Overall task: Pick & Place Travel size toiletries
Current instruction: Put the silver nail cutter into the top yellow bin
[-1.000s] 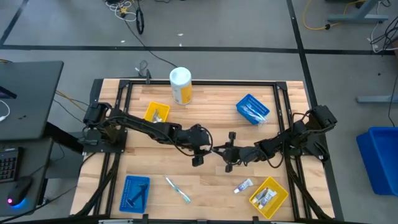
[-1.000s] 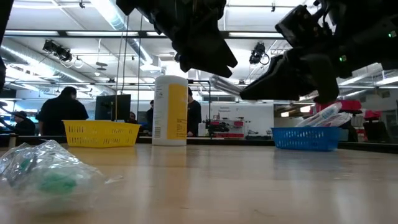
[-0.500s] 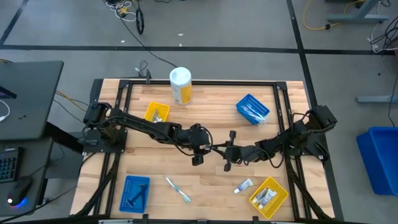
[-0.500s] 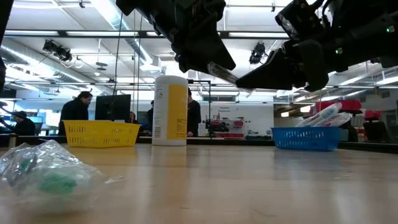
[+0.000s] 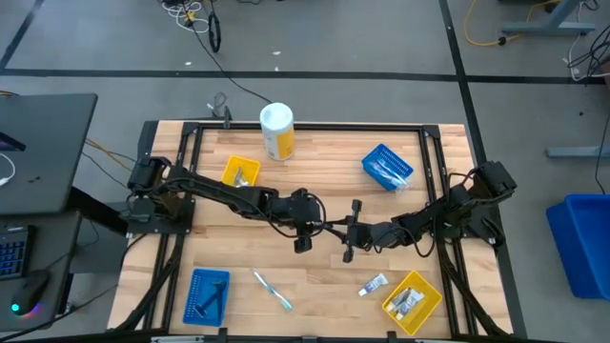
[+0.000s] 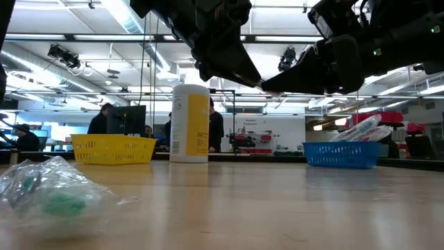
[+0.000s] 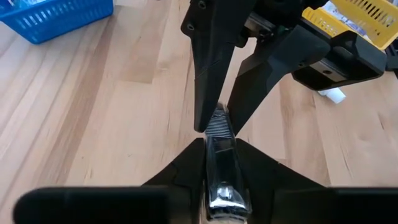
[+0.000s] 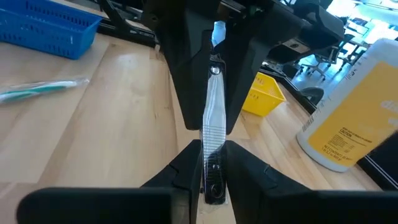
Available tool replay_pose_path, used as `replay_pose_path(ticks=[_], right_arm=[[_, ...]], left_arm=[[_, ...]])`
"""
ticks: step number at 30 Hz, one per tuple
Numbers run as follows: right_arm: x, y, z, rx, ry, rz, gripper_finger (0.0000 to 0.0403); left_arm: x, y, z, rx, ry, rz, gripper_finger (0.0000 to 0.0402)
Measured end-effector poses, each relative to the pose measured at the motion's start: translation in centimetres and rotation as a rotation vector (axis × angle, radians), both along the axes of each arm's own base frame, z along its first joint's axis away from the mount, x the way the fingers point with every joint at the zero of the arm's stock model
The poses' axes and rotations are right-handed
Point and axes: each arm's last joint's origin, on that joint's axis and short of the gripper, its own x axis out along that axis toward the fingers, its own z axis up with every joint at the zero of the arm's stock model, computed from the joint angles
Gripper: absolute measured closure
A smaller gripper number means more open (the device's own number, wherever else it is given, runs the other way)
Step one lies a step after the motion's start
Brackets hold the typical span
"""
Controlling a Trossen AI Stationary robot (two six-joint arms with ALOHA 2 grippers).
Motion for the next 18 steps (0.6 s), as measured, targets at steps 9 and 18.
replay_pose_path(ticks=[9, 18], right_arm=[[0.2, -0.5, 0.0, 0.013, 0.003, -0.003, 0.0324], [0.2, -1.1, -0.5, 0.115, 0.021, -0.060, 0.0245]], left_arm=[[-0.2, 0.2, -0.2, 0.030, 0.020, 0.077, 0.0326], [-1.6, 0.7, -0.4, 0.045, 0.141, 0.203, 0.0331]])
